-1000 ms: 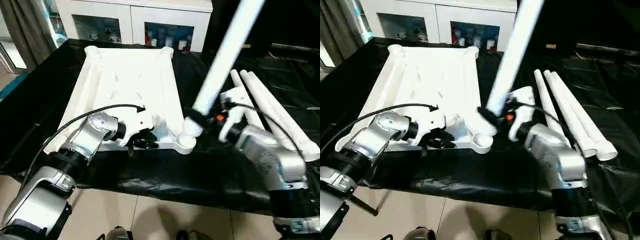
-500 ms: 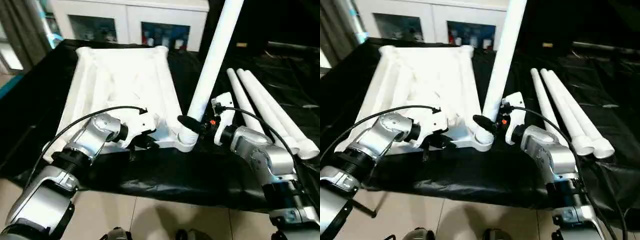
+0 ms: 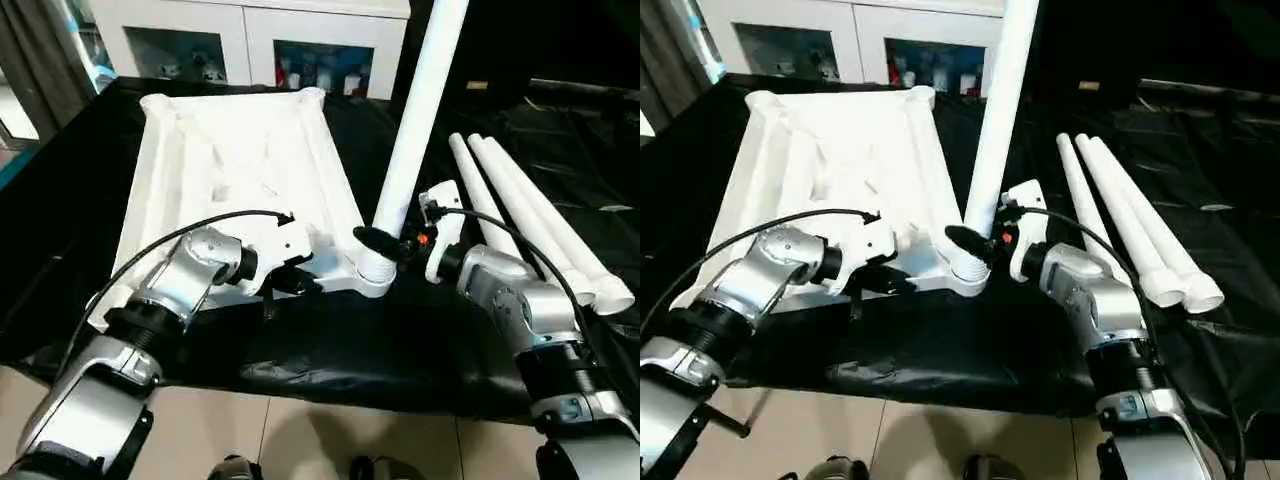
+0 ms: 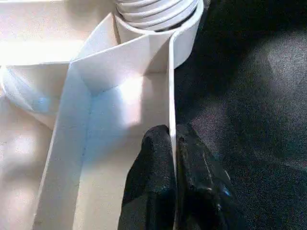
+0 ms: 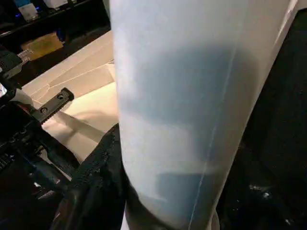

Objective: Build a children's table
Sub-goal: Insert table leg to table base

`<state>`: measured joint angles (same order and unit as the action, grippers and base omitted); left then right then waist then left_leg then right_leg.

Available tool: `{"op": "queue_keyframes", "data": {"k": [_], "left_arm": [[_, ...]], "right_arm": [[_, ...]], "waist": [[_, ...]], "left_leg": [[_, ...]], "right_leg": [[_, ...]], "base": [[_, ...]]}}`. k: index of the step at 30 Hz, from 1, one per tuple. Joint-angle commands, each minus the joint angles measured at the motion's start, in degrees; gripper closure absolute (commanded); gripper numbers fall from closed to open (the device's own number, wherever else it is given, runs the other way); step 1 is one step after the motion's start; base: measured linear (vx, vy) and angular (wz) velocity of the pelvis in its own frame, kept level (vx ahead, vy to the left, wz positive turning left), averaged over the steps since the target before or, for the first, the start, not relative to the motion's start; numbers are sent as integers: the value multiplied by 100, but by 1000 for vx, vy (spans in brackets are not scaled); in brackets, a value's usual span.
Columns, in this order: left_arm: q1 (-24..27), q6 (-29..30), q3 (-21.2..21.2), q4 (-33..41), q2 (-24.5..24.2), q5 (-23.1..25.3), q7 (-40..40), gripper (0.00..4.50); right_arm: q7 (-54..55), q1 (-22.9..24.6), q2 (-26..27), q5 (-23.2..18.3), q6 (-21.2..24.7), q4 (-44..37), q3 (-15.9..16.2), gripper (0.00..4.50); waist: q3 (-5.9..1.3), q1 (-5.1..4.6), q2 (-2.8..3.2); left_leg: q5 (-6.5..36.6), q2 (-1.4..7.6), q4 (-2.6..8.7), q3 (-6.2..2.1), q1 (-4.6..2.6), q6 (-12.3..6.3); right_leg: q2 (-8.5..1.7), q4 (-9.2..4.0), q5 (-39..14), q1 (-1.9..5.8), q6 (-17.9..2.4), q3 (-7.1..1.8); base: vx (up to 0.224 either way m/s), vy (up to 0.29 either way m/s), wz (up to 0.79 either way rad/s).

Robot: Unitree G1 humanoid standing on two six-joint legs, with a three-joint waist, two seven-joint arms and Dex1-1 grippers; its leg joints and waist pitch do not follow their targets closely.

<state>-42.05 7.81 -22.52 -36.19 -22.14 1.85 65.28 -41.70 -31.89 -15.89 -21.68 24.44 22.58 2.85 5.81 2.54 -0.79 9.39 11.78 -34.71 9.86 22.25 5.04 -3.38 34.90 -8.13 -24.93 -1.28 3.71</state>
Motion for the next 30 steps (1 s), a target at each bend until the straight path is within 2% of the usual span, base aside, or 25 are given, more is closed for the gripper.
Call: {"op": "queue_keyframes", "data": {"k": [1,4,5,7,9,12,15,18,21,22,24,25,30], "left_arm": [[46,-265,125,310,67,-214,33,450],[97,-303,97,318,58,-77,-54,450],[95,-278,118,296,79,-51,-111,422],[96,-264,148,279,102,-30,-165,393],[89,-241,114,296,76,21,-166,391],[26,-330,99,205,106,109,-303,361],[-3,-359,79,134,132,137,-323,361],[-12,-294,119,111,169,124,-309,361],[-17,-269,141,97,176,91,-275,361],[-11,-259,149,98,170,69,-253,361],[5,-213,141,129,153,60,-215,361],[10,-195,134,139,148,61,-199,389],[25,-109,181,163,173,24,-183,434]], "right_arm": [[63,-68,-20,143,-67,65,-65,259],[42,-35,0,148,-124,85,-40,259],[43,-27,9,147,-138,88,-37,259],[37,-16,25,146,-153,91,-40,259],[32,-11,33,149,-162,92,-43,259],[34,5,54,151,-168,85,-44,259],[46,29,72,149,-165,59,-42,259],[50,51,102,166,-176,46,-55,259],[41,65,108,179,-183,41,-70,259],[48,73,114,185,-186,37,-74,259],[59,85,123,193,-194,37,-71,259],[61,87,127,195,-197,38,-70,259],[47,62,149,211,-195,55,-72,259]], "waist": [[-423,4,-16],[-423,1,-6],[-424,-1,-10],[-424,3,-2],[-418,0,-10],[-422,-6,-6],[-426,-5,-8],[-441,-5,15],[-439,-14,5],[-454,-9,24],[-450,-15,15],[-448,-14,17],[-448,-19,19]], "left_leg": [[1150,71,394,-2,-92,-310],[1181,79,398,-3,-100,-303],[1198,75,398,-1,-96,-300],[1215,72,396,-3,-97,-281],[1248,80,405,-5,-105,-273],[1292,69,405,-9,-95,-263],[1262,66,403,-5,-95,-271],[1264,72,403,-7,-97,-255],[1300,70,406,-9,-94,-248],[1293,69,401,-11,-102,-246],[1295,69,405,-10,-95,-246],[1303,72,407,-11,-96,-245],[1324,74,410,-12,-97,-239]], "right_leg": [[-373,-456,-1761,394,-1084,-243],[-376,-458,-1793,388,-1086,-241],[-374,-464,-1826,390,-1076,-240],[-381,-474,-1940,388,-1035,-239],[-377,-485,-1981,380,-1033,-239],[-377,-494,-2069,384,-976,-234],[-374,-495,-2050,382,-970,-237],[-373,-492,-1990,385,-1003,-236],[-374,-490,-1999,387,-1016,-235],[-379,-488,-1997,394,-1024,-235],[-373,-492,-1996,392,-1022,-232],[-374,-493,-1993,388,-1025,-234],[-377,-493,-1982,386,-1037,-238]], "base": [[0,0,0],[0,0,0],[0,0,0],[0,0,0],[0,0,0],[0,0,0],[0,0,0],[0,0,0],[0,0,0],[0,0,0],[0,0,0],[0,0,0],[0,0,0]]}}
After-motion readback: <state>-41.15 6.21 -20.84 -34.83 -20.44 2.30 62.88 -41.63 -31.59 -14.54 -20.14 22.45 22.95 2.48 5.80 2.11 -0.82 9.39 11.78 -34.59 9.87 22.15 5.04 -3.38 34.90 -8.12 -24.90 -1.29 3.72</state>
